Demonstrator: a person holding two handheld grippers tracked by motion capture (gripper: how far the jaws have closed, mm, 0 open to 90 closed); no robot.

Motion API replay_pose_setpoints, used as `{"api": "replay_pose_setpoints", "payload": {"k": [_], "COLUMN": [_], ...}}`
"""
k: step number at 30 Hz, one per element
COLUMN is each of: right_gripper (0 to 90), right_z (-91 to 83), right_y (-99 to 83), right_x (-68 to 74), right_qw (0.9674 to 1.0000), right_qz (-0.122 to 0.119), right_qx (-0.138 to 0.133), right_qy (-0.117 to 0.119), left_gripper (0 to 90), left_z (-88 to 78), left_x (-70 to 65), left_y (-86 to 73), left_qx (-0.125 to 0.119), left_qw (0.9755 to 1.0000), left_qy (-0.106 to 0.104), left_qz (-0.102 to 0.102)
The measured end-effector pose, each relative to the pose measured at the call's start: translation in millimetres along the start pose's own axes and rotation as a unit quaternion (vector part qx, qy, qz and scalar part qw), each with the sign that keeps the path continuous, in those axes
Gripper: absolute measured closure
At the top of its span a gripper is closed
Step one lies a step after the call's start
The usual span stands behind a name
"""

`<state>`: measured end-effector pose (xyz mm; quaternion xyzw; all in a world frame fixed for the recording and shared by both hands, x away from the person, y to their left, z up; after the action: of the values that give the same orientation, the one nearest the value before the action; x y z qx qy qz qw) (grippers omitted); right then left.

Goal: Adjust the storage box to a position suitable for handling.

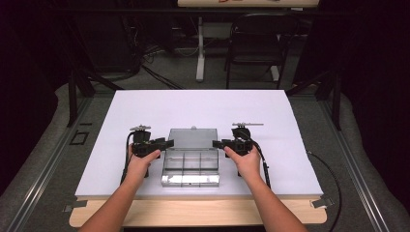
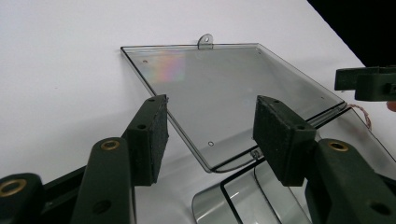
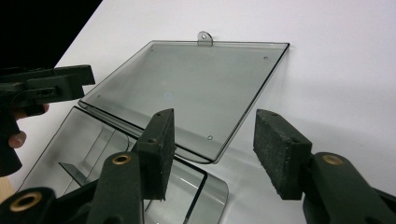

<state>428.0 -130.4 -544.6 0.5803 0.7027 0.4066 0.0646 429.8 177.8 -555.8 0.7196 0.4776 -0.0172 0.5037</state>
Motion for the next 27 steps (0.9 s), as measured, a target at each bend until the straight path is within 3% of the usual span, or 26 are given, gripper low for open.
{"api": "replay_pose_setpoints", "payload": {"k": [6,9,11,16,20,27], "right_gripper": [50.0,51.8,52.3,55.0,56.6,58.0], "right_z": [-11.6,-19.2,-23.1,-27.8,-33.8,-55.0], "right_y": [-1.1,-4.0,-7.3,-17.5,-22.4,-22.3], "right_x": [2.2,4.6,6.1,6.9,4.0,-3.6], "right_qw": [0.9997,0.9989,0.9983,0.9961,0.9950,0.9952], "right_qz": [-0.024,-0.038,-0.048,-0.078,-0.087,-0.077], "right_qx": [-0.008,-0.025,-0.032,-0.025,-0.025,-0.039], "right_qy": [-0.003,-0.006,-0.004,-0.033,-0.043,-0.047], "left_gripper": [45.8,45.8,45.8,46.0,46.0,46.0], "left_z": [-12.3,-19.7,-24.0,-33.9,-44.0,-61.1], "left_x": [0.8,-2.1,-4.0,-8.5,-14.9,-21.2], "left_y": [-4.6,-10.1,-14.7,-21.0,-21.0,-28.6], "left_qx": [-0.009,-0.011,-0.011,-0.015,-0.025,-0.032], "left_qw": [1.0000,0.9997,0.9996,0.9996,0.9993,0.9987], "left_qy": [-0.002,0.016,0.012,0.005,0.004,0.007], "left_qz": [-0.003,0.017,0.024,0.025,0.025,0.038]}}
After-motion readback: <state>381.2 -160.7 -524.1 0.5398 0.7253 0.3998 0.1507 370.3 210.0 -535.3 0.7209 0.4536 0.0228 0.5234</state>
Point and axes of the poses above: each handheld gripper's, and its own axes: z roughly forward along the jaws, y roughly out of its top, x roughly to its left, the point moved 3 cm from there along z, roughly forward along the jaws, and after that the axes turned 8 degrees about -y, right-handed, at the moved point
